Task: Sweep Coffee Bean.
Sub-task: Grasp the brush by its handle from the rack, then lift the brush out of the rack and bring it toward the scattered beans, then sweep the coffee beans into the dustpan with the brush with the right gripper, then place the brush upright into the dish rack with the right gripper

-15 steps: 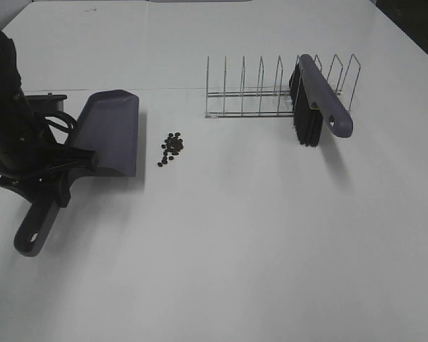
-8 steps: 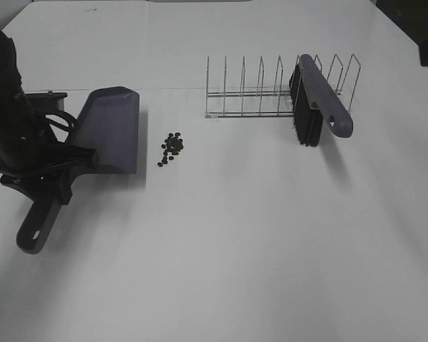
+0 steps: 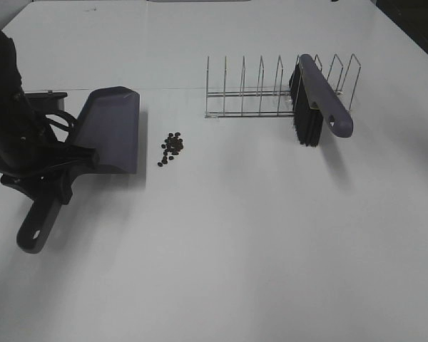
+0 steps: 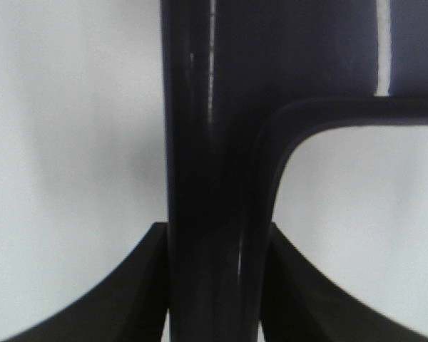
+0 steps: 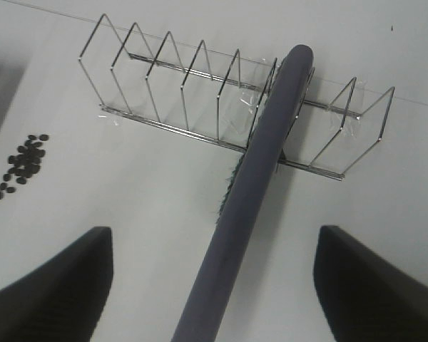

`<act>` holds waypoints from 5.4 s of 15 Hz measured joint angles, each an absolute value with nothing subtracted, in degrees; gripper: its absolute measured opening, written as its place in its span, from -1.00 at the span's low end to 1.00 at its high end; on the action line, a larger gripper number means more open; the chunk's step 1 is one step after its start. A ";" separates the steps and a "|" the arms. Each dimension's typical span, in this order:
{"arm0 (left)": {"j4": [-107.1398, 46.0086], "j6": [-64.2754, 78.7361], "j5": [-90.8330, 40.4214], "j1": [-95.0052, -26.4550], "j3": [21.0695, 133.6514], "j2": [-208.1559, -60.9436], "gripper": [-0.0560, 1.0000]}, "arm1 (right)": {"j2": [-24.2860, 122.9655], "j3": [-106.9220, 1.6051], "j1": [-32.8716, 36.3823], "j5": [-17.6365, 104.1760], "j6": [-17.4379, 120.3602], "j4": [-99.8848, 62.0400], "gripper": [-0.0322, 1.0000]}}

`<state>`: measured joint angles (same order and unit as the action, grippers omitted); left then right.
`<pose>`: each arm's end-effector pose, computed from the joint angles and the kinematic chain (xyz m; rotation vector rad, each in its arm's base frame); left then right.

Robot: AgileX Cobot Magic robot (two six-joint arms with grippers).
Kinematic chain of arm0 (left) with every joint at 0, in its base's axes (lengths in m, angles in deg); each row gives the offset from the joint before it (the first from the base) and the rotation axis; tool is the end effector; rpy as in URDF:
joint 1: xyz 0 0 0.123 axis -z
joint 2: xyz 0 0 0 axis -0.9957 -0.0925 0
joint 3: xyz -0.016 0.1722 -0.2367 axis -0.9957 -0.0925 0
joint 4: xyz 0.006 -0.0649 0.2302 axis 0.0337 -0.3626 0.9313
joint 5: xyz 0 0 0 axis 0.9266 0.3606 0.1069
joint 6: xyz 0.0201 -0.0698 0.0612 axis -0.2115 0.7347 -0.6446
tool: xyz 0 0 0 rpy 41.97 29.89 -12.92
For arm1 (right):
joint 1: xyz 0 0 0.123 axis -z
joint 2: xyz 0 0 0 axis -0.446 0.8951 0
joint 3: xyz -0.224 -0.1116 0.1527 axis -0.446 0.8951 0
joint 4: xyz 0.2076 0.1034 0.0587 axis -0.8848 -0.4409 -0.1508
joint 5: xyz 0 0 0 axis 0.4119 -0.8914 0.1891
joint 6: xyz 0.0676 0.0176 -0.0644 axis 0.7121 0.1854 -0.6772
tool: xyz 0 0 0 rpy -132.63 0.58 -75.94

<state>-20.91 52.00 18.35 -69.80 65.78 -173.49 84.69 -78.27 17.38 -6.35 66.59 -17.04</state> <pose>0.3373 -0.0946 0.1510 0.0450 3.0916 -0.0974 0.4116 0.0746 0.3399 -0.3394 2.5329 0.1450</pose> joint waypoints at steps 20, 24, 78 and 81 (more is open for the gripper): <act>-21.48 52.06 18.29 -69.80 65.78 -173.49 -0.24 | 120.90 -108.69 16.34 -13.34 81.37 -5.64 0.19; -21.48 52.06 18.01 -69.80 65.78 -173.49 -0.24 | 123.71 -108.69 16.46 -10.76 81.37 -5.64 0.18; -21.65 54.75 18.81 -64.30 66.30 -181.05 -0.24 | 122.11 -115.39 -18.38 -18.32 85.38 4.56 -0.35; -21.65 54.75 18.81 -64.30 66.30 -181.05 -0.24 | 116.09 -115.39 -14.48 -18.15 83.32 5.76 -0.35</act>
